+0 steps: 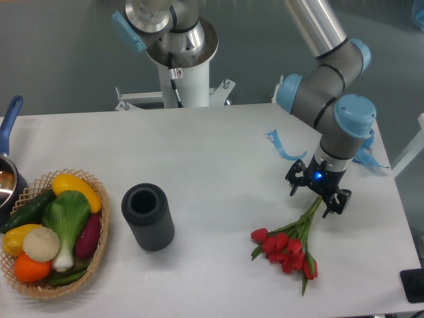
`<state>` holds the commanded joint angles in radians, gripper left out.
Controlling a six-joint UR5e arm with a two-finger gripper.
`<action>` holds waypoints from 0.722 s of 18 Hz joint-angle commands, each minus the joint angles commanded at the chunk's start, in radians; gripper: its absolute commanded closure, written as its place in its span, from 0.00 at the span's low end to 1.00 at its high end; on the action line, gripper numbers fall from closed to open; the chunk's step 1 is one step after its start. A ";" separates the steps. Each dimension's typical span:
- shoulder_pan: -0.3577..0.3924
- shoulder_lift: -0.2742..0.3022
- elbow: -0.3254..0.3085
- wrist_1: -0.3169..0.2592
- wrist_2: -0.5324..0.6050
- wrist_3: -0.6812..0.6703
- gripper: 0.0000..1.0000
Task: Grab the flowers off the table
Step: 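Lower the open gripper onto the tulip stems and close it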
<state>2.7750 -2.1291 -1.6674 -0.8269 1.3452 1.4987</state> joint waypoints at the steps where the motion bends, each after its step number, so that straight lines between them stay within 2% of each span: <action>1: -0.002 -0.002 0.000 0.000 0.011 0.000 0.00; 6: -0.009 -0.003 0.000 0.005 0.046 -0.002 0.01; 7: -0.009 -0.003 -0.003 0.005 0.046 -0.002 0.07; 11: -0.009 -0.003 0.002 0.005 0.046 -0.034 0.44; 13: -0.011 -0.003 0.005 0.005 0.046 -0.067 0.51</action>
<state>2.7642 -2.1322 -1.6629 -0.8222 1.3913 1.4314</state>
